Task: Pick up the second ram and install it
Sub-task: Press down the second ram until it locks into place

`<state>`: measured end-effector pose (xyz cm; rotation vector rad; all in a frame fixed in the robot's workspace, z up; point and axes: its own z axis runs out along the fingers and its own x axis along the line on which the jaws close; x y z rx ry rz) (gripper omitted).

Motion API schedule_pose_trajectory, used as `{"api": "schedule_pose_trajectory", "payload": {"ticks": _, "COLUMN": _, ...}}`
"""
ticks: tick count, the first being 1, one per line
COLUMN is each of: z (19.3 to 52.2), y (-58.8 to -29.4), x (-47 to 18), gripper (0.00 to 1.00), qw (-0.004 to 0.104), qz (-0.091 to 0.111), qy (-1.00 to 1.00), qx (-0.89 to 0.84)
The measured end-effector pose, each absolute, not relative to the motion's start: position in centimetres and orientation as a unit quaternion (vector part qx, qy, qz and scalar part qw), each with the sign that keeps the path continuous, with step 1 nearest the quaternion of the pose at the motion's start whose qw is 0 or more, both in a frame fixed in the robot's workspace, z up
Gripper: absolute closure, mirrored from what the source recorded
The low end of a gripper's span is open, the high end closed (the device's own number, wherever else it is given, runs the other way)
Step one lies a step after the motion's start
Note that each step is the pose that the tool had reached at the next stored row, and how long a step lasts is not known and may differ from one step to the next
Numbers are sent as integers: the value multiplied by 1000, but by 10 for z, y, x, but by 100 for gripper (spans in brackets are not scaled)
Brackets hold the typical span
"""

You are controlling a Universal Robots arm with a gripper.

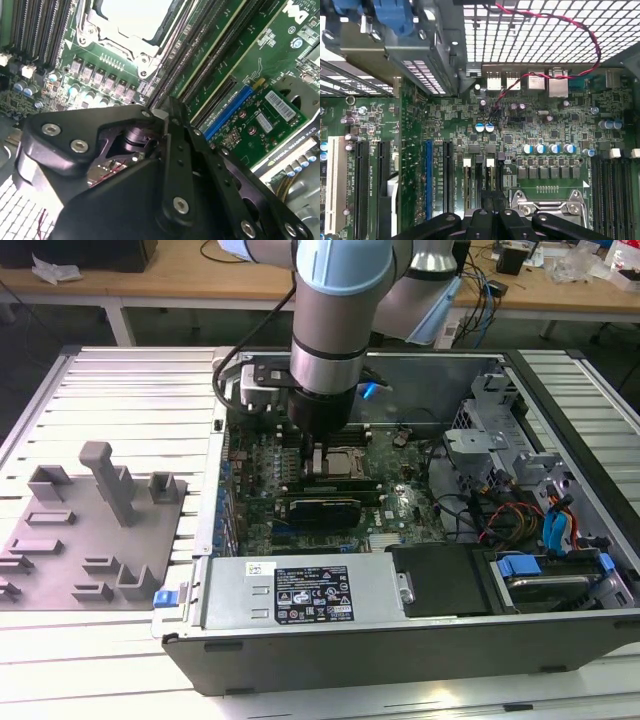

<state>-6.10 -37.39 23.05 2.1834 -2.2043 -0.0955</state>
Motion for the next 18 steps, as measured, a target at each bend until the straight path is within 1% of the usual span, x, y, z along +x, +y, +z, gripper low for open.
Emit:
{"api": "schedule_pose_trajectory", "payload": {"ticks": 2, "z": 238, "y": -374, "x": -58, "gripper": 89, "qw": 18, "qz": -32, "qy": -710, "qx": 703}}
{"api": "schedule_pose_trajectory", "payload": {"ticks": 6, "z": 239, "y": -374, "x": -46, "gripper": 89, "qw": 15, "qz": -36, "qy": -710, "qx": 703}}
{"api": "schedule_pose_trajectory", "payload": {"ticks": 10, "z": 244, "y": -374, "x": -34, "gripper": 89, "qw": 8, "qz": -44, "qy": -709, "qx": 704}}
{"api": "schedule_pose_trajectory", "payload": {"ticks": 18, "z": 245, "y": -374, "x": -34, "gripper": 89, "qw": 8, "qz": -44, "qy": -709, "qx": 704}}
